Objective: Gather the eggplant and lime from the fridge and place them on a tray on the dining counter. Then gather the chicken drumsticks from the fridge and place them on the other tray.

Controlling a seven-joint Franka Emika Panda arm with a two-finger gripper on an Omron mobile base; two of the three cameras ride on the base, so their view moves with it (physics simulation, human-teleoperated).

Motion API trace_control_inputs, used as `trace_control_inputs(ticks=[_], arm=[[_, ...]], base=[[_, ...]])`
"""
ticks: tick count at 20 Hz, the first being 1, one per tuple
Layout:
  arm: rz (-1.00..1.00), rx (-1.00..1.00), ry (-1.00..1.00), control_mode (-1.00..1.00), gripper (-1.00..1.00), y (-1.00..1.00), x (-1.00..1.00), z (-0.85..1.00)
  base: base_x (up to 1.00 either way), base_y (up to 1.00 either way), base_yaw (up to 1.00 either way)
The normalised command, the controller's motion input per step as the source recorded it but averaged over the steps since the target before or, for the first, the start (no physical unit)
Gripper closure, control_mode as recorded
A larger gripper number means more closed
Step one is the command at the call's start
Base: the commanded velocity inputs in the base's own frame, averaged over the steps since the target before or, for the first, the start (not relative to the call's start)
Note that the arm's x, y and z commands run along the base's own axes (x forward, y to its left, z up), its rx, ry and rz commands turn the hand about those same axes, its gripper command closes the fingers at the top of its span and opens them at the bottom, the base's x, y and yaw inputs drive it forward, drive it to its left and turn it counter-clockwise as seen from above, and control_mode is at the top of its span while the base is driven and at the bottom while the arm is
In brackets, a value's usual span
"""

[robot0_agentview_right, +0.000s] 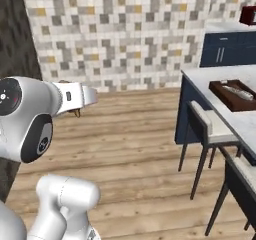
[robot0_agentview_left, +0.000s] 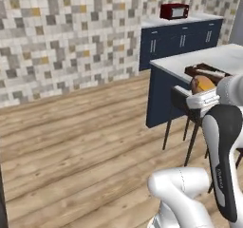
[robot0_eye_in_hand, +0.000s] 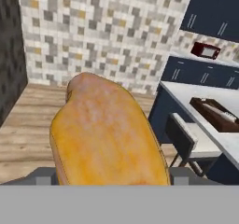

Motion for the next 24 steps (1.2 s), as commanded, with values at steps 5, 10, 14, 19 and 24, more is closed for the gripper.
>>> trace_control_inputs(ticks=[5,10,14,19,24], arm=[[0.00,0.00,0.00,1.00,1.00,0.00,0.00,0.00],[0.00,0.00,0.00,1.00,1.00,0.00,0.00,0.00],[0.00,0.00,0.00,1.00,1.00,0.00,0.00,0.00],[0.00,0.00,0.00,1.00,1.00,0.00,0.00,0.00],[0.00,0.00,0.00,1.00,1.00,0.00,0.00,0.00]], base=[[1.00,0.33,-0.39],[1.00,0.33,-0.44],[0.73,0.31,-0.62],[0.06,0.22,-0.87],[0.10,0.28,-0.84]])
